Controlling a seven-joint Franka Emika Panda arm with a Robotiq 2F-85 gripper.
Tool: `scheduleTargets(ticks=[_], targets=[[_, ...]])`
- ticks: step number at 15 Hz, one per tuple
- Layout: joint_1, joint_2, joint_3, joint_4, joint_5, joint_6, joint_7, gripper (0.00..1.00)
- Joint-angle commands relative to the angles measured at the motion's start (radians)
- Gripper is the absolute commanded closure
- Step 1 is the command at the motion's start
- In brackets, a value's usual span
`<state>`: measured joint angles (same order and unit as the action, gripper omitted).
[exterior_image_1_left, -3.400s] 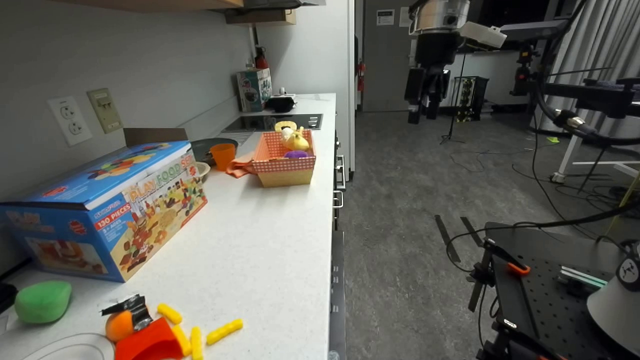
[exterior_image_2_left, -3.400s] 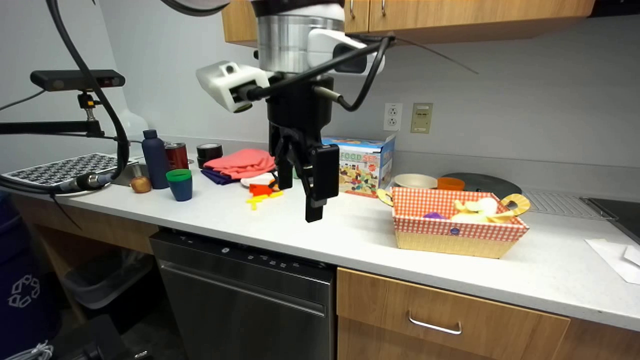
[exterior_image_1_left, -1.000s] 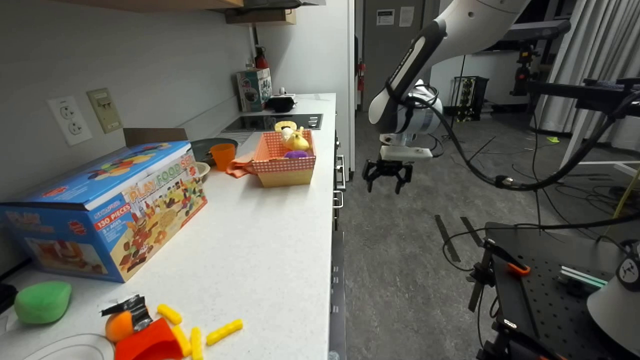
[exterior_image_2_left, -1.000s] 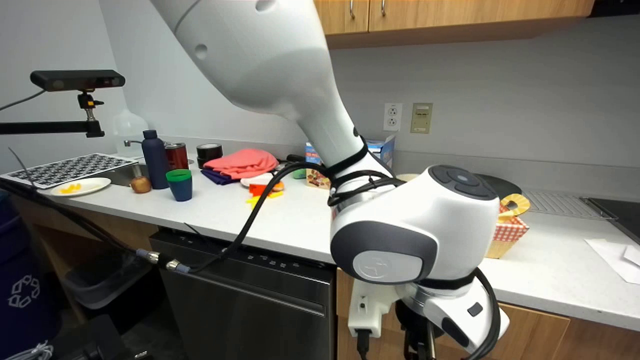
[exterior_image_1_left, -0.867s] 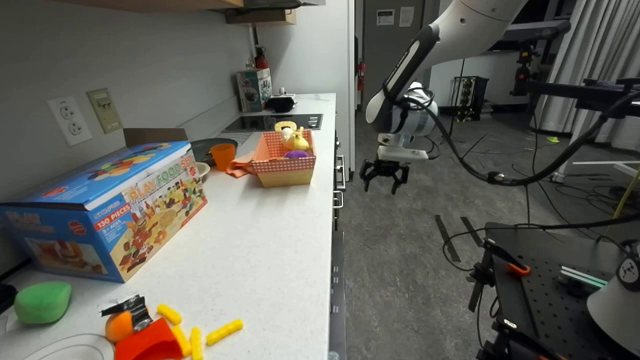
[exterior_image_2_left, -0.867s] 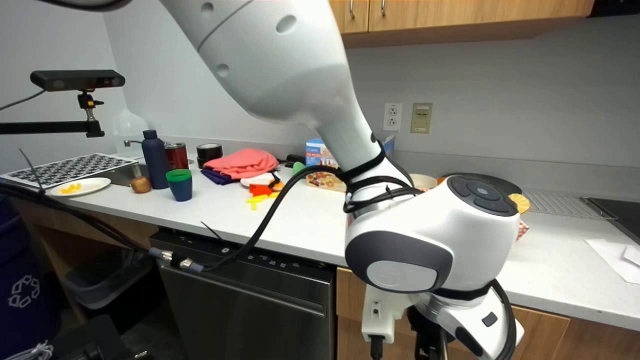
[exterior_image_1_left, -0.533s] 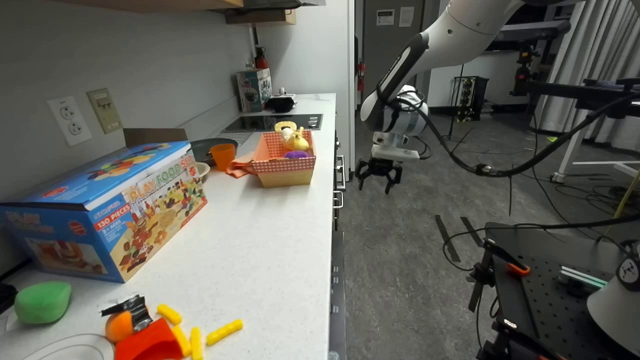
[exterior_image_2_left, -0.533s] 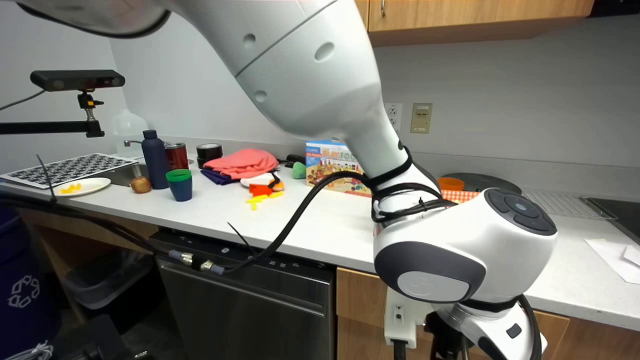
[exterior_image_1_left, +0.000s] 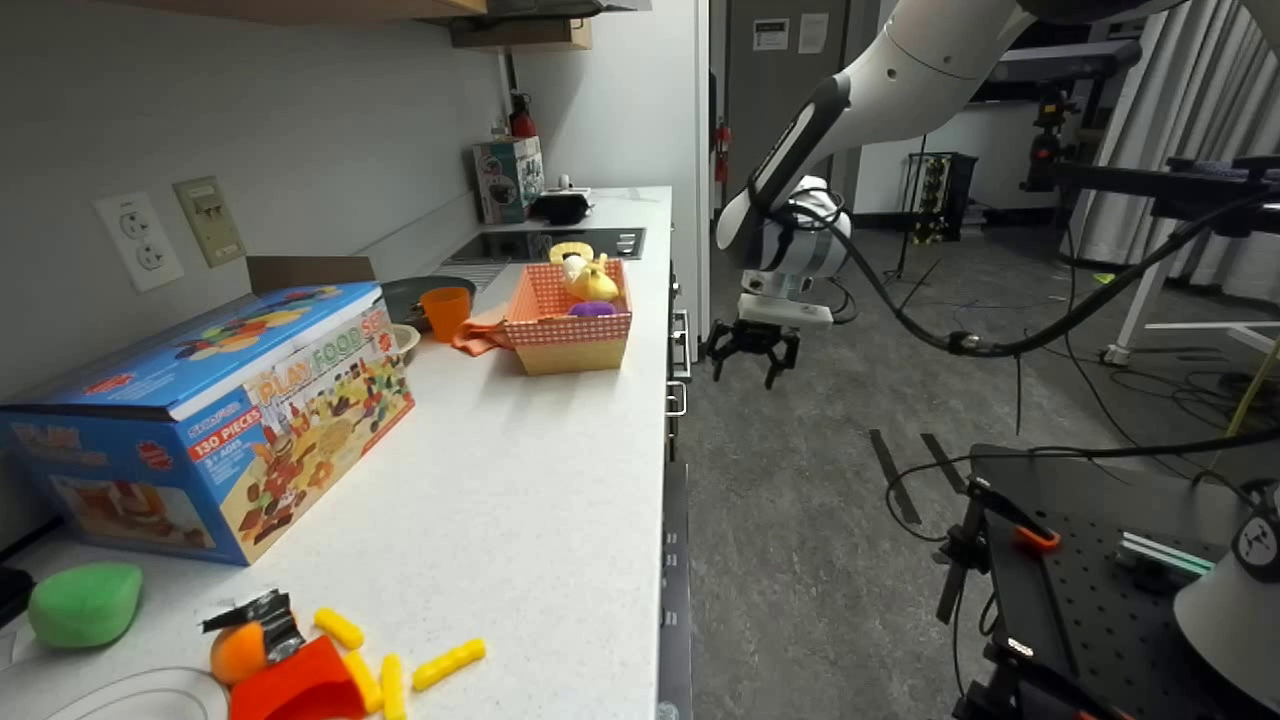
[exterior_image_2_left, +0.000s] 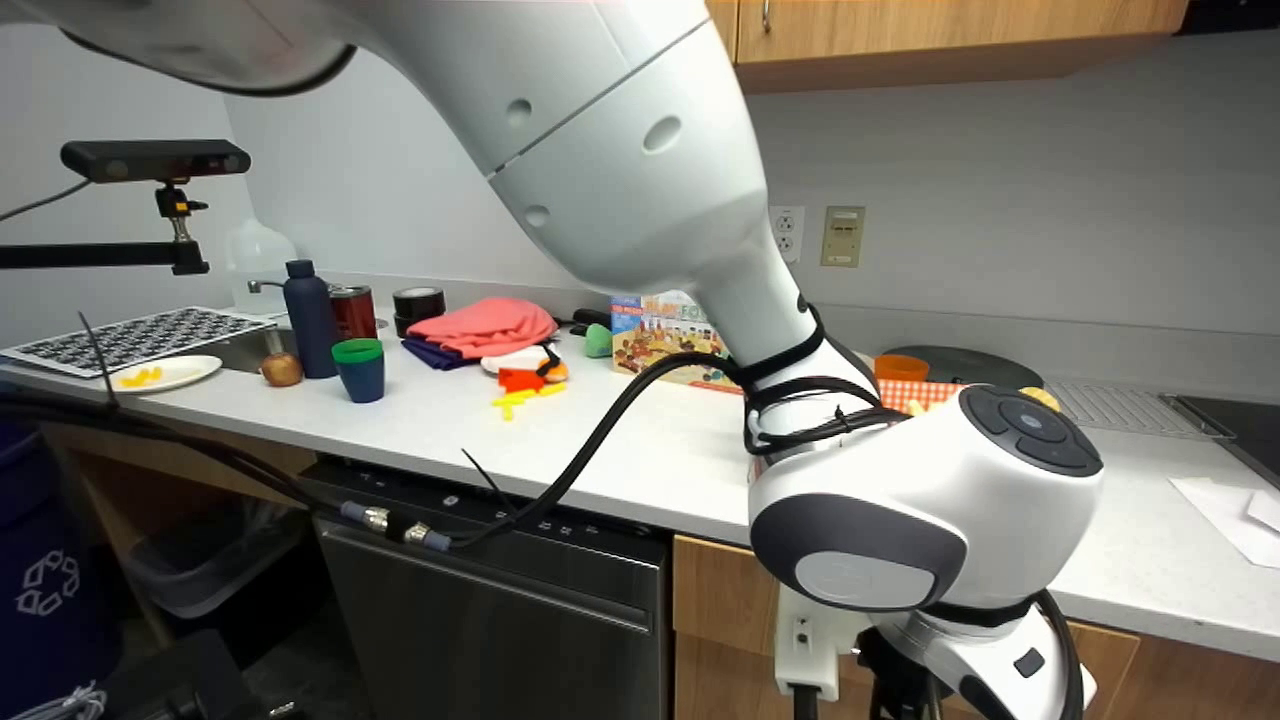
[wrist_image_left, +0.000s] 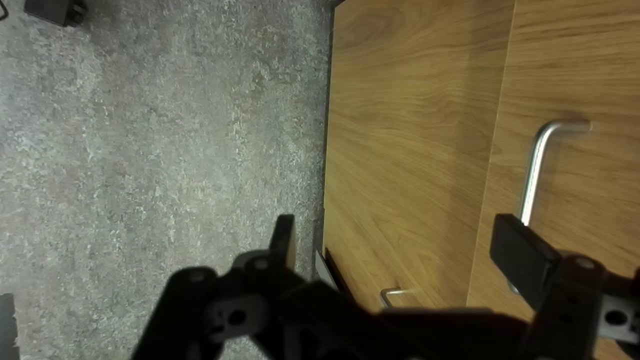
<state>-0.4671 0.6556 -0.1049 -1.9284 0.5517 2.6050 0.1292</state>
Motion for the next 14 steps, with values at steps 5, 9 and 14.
scheduleTargets(ticks=[5,9,14], targets=[[-0.072,0.131,0.105,0.155,0.129,0.086,-0.105,0.00],[-0.079,0.183,0.116,0.226,0.150,0.080,-0.123,0.00],[-0.080,0.246,0.120,0.293,0.141,0.062,-0.110,0.00]])
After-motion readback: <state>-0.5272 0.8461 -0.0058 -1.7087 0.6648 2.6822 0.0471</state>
